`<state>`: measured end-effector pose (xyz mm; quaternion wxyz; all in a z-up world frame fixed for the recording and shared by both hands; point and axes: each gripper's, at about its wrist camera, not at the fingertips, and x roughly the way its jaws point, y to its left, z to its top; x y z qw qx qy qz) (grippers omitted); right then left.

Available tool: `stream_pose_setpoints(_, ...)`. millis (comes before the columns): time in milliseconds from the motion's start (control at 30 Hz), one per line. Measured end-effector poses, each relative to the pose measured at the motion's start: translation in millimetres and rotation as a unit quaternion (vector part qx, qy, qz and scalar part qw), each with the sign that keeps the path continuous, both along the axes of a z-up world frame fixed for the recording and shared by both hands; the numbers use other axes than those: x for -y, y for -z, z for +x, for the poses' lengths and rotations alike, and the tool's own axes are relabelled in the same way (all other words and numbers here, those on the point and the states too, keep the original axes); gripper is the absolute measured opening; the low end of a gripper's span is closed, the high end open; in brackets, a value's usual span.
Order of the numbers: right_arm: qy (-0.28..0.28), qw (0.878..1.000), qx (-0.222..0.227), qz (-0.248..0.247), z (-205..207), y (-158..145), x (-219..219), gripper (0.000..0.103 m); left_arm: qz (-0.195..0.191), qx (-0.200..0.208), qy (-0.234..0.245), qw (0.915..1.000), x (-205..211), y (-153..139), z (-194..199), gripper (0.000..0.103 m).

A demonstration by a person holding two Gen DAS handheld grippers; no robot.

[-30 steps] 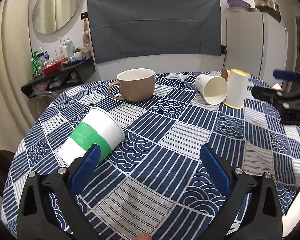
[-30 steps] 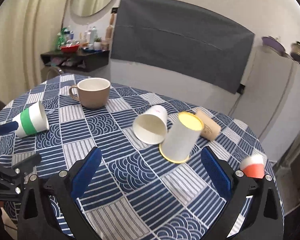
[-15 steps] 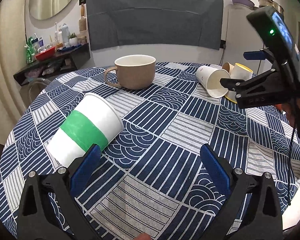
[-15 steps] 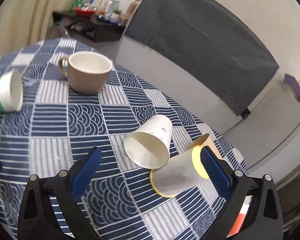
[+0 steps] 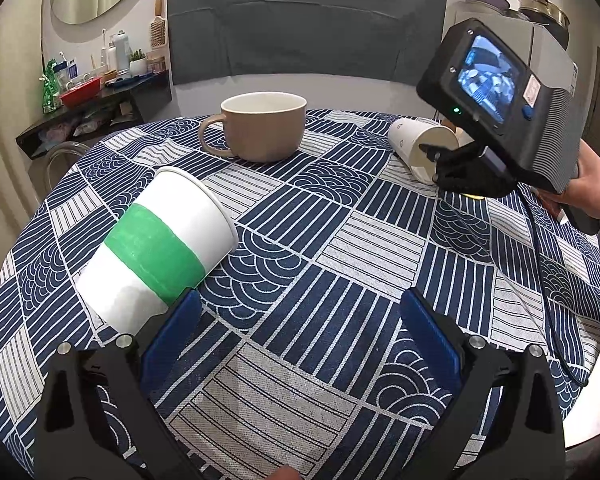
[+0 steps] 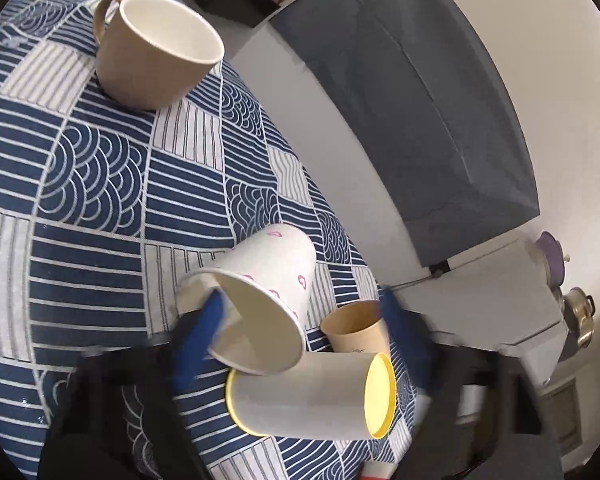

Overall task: Flip cup upside down
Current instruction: 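Close the right gripper on the rim of the pink-heart cup, then lift the pink-heart cup with the right gripper and rotate it rim-down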

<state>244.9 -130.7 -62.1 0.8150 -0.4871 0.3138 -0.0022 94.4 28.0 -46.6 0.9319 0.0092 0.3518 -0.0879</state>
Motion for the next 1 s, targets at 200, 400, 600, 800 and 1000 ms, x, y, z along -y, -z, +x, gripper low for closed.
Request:
stream_pose_setpoints(200, -0.005, 1.000, -0.008, -0.016, 2.2, 10.0, 4.8, 0.021, -0.006, -0.005, -0.003, 1.0000, -2.8, 1.3, 1.7, 0.097)
stream_pose_setpoints(400, -0.003, 1.000, -0.008, 0.028, -9.1, -4.3, 14.9, 0.004, -0.007, -0.015, 0.000, 0.9999, -3.4, 3.7, 4.6, 0.097)
stream_pose_setpoints(600, -0.019, 0.999, -0.002, 0.044, -43.8, -5.1, 9.7, 0.003, -0.009, -0.026, -0.006, 0.9996, -5.7, 6.0, 8.6, 0.097)
stream_pose_setpoints(800, -0.032, 0.998, 0.001, 0.062, -86.7, -0.4, 4.8, 0.003, -0.007, -0.038, -0.015, 0.9991, -7.5, 8.8, 12.6, 0.097)
stream_pose_setpoints(1000, -0.037, 0.996, -0.001, 0.082, -118.8, -0.5, 6.4, 0.004, -0.003, -0.034, -0.019, 0.9992, -7.7, 8.1, 11.5, 0.097)
